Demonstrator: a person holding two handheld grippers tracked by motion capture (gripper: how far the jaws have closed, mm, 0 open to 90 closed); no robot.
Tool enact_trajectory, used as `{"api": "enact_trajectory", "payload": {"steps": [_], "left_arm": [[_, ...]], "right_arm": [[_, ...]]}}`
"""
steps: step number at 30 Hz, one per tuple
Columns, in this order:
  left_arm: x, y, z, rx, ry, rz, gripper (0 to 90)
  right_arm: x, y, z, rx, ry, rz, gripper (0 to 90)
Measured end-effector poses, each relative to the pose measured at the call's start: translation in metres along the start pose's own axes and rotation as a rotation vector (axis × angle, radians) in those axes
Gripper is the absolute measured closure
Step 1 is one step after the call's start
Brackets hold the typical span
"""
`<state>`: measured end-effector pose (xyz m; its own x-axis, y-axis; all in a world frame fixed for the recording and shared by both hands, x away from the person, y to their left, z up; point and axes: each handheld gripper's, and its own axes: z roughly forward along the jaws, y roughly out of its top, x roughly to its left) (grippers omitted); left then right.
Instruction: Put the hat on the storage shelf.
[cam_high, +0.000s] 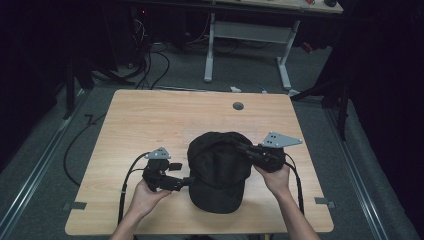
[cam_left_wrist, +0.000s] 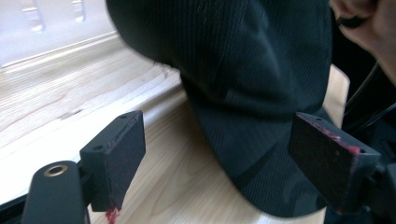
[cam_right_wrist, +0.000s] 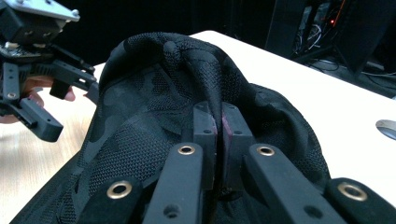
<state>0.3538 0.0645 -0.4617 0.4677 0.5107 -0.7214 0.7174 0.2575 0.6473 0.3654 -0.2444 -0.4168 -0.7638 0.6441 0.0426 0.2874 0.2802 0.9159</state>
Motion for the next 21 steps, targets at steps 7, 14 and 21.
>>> {"api": "enact_trajectory", "payload": {"steps": [7, 14, 21], "left_arm": [[-0.003, 0.001, 0.019, 0.059, 0.014, -0.021, 18.7], [-0.005, -0.001, 0.025, 0.079, -0.018, -0.051, 17.1], [-0.007, -0.004, 0.024, 0.131, -0.062, -0.039, 26.7]], "right_arm": [[0.003, 0.0, 0.002, -0.002, 0.026, -0.01, 86.9], [0.003, 0.0, 0.004, -0.017, 0.07, -0.005, 86.8], [0.001, 0.0, 0.007, -0.035, 0.111, 0.011, 86.7]]}}
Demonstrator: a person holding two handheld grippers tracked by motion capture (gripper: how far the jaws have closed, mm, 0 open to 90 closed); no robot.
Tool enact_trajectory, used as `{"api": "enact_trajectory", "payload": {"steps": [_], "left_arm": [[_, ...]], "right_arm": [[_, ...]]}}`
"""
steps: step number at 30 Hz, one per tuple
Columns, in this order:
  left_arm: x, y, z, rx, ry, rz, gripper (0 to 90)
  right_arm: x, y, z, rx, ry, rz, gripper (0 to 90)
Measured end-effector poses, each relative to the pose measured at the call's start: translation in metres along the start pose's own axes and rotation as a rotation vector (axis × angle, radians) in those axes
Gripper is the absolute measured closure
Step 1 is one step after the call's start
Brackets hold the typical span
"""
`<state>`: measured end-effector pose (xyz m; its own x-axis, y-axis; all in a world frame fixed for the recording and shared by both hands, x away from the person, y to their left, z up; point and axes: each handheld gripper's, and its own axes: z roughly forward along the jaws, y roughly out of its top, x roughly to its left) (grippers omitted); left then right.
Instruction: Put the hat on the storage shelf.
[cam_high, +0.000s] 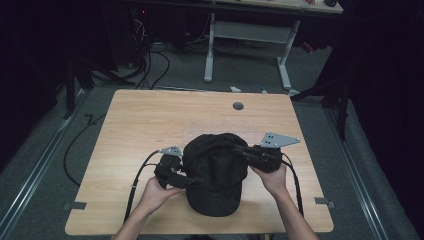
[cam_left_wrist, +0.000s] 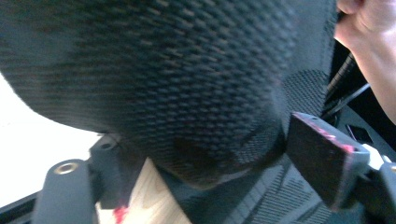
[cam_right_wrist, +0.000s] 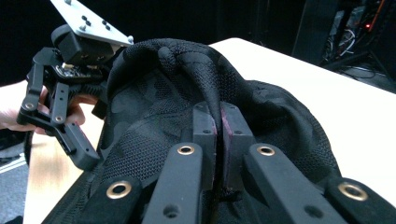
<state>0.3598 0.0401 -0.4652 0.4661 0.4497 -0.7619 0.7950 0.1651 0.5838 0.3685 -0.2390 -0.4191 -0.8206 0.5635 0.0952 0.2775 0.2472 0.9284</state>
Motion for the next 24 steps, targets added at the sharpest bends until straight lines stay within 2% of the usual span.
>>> {"api": "enact_trajectory", "payload": {"steps": [4, 7, 11, 16, 21, 24], "left_arm": [[0.0, -0.001, -0.002, 0.025, -0.002, 0.007, 31.8], [0.0, -0.001, -0.004, 0.023, -0.005, 0.006, 34.0], [-0.003, 0.001, -0.009, 0.024, -0.042, -0.005, 39.9], [-0.005, -0.002, -0.009, 0.058, -0.075, -0.014, 48.8], [-0.007, -0.005, -0.009, 0.09, -0.105, -0.006, 58.1], [-0.008, -0.007, -0.009, 0.104, -0.121, 0.003, 60.4]], "right_arm": [[-0.003, 0.003, 0.004, -0.002, 0.014, -0.002, 86.4], [-0.003, 0.008, 0.005, 0.0, 0.013, -0.013, 86.4], [-0.004, 0.011, 0.006, -0.005, 0.001, -0.006, 86.2], [-0.007, 0.011, 0.008, -0.009, -0.026, 0.003, 85.2], [-0.008, 0.011, 0.01, -0.013, -0.036, -0.005, 84.1], [-0.007, 0.011, 0.01, -0.012, -0.036, -0.01, 83.9]]}}
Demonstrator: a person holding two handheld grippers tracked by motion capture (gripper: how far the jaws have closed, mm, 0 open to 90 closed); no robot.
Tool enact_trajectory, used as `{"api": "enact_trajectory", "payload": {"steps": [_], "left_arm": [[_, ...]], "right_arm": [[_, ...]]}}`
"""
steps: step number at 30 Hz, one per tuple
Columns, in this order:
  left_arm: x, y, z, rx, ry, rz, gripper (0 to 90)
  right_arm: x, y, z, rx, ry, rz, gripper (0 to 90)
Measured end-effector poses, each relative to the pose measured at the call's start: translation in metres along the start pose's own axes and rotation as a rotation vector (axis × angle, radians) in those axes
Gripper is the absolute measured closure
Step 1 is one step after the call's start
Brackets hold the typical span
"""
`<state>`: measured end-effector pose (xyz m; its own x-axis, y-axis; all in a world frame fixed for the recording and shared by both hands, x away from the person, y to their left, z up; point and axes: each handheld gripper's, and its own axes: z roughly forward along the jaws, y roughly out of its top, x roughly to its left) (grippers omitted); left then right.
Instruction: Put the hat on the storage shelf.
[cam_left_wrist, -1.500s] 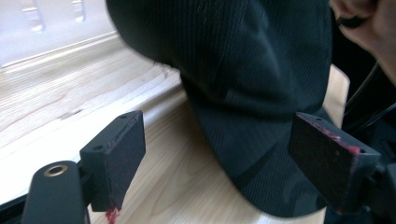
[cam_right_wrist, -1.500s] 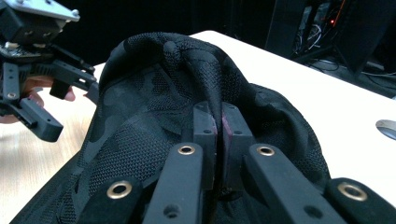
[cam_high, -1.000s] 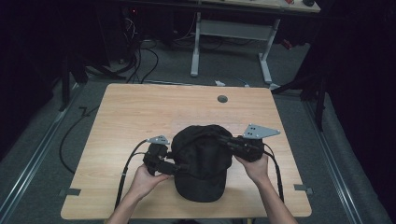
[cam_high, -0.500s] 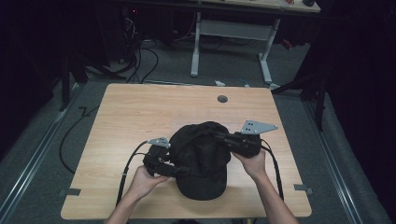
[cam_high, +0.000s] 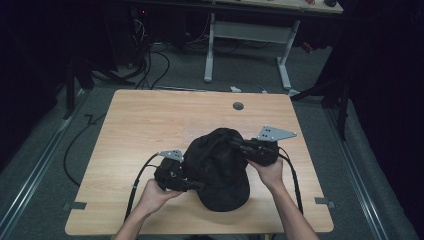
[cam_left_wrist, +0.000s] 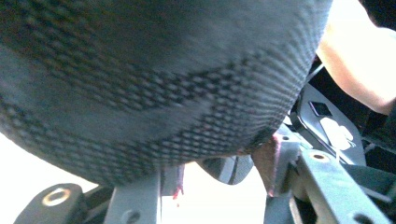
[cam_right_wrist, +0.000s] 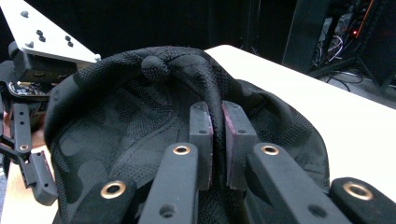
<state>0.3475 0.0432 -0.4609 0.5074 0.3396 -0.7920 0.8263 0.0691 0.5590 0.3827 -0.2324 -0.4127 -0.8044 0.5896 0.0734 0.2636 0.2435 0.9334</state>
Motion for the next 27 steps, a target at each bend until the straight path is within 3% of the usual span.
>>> {"api": "enact_trajectory", "payload": {"steps": [6, 11, 13, 21, 27], "left_arm": [[-0.0028, -0.0022, -0.0005, 0.016, -0.028, 0.006, 63.2], [-0.002, -0.0066, 0.006, 0.025, 0.011, 0.046, 53.4], [-0.002, -0.0073, 0.0074, 0.028, 0.007, 0.047, 50.7], [-0.0047, -0.0074, 0.0042, 0.042, -0.04, 0.036, 68.1], [-0.0067, -0.0085, 0.003, 0.048, -0.053, 0.051, 70.6]], "right_arm": [[0.0008, 0.0009, 0.0002, 0.001, 0.004, -0.008, 83.7], [0.004, 0.0049, 0.0033, -0.012, 0.005, -0.024, 84.3], [0.005, 0.0056, 0.0043, -0.01, 0.007, -0.028, 84.8], [0.0041, 0.0055, 0.0084, -0.036, 0.025, -0.016, 83.7], [0.0024, 0.0051, 0.0068, -0.029, 0.032, -0.008, 81.6]]}}
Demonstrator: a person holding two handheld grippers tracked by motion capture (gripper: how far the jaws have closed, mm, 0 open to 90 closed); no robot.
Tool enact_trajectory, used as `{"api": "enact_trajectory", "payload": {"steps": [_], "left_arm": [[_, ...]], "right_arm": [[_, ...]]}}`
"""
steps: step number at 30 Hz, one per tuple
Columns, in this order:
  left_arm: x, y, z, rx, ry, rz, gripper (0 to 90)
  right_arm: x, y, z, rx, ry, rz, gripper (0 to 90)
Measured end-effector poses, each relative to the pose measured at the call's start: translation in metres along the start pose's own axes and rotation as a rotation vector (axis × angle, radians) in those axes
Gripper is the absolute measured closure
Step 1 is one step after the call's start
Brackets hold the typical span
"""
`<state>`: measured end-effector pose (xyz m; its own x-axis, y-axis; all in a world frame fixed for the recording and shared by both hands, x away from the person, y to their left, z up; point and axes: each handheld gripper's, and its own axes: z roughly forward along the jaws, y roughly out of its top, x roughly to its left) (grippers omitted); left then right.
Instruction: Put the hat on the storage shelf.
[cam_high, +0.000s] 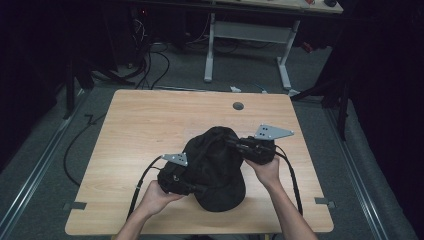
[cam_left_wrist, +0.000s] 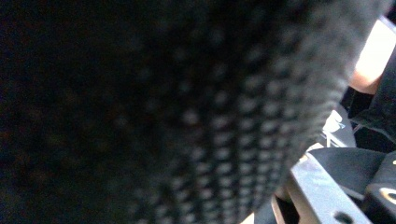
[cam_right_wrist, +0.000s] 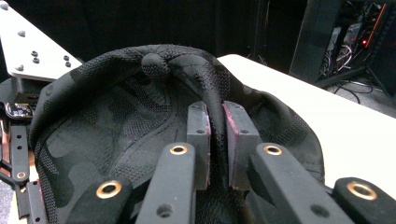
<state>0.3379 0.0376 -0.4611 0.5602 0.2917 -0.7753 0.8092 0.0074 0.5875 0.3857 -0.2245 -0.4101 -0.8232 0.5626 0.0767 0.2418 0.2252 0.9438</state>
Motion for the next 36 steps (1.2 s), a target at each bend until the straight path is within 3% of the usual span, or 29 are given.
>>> {"api": "enact_trajectory", "payload": {"steps": [7, 11, 17, 20, 25, 28, 30, 33, 36], "left_arm": [[-0.007, -0.003, -0.004, 0.025, -0.005, 0.023, 72.9], [-0.008, -0.003, -0.004, 0.044, -0.004, 0.016, 72.8], [-0.011, -0.004, -0.003, 0.076, 0.037, 0.042, 72.4], [-0.013, -0.007, -0.001, 0.039, 0.061, 0.094, 73.1], [-0.017, -0.009, -0.002, -0.003, 0.064, 0.13, 74.2], [-0.02, -0.009, -0.005, -0.03, 0.061, 0.155, 74.5], [-0.023, -0.01, -0.008, -0.057, 0.063, 0.179, 75.1], [-0.025, -0.01, -0.011, -0.081, 0.072, 0.2, 76.0], [-0.026, -0.01, -0.013, -0.089, 0.077, 0.209, 77.3]], "right_arm": [[0.002, 0.002, -0.003, 0.019, 0.011, -0.011, 79.3], [0.003, 0.002, -0.005, 0.036, 0.017, -0.02, 79.8], [0.006, 0.006, -0.004, 0.046, 0.03, -0.042, 81.3], [0.005, 0.006, -0.004, 0.029, 0.032, -0.03, 79.9], [0.005, 0.007, -0.005, 0.019, 0.023, -0.024, 76.6], [0.004, 0.008, -0.006, 0.015, 0.013, -0.01, 68.9], [0.002, 0.008, -0.007, -0.002, 0.018, 0.026, 59.8], [0.001, 0.009, -0.009, -0.021, 0.013, 0.038, 53.6], [-0.001, 0.008, -0.009, -0.007, 0.01, 0.046, 49.4]]}}
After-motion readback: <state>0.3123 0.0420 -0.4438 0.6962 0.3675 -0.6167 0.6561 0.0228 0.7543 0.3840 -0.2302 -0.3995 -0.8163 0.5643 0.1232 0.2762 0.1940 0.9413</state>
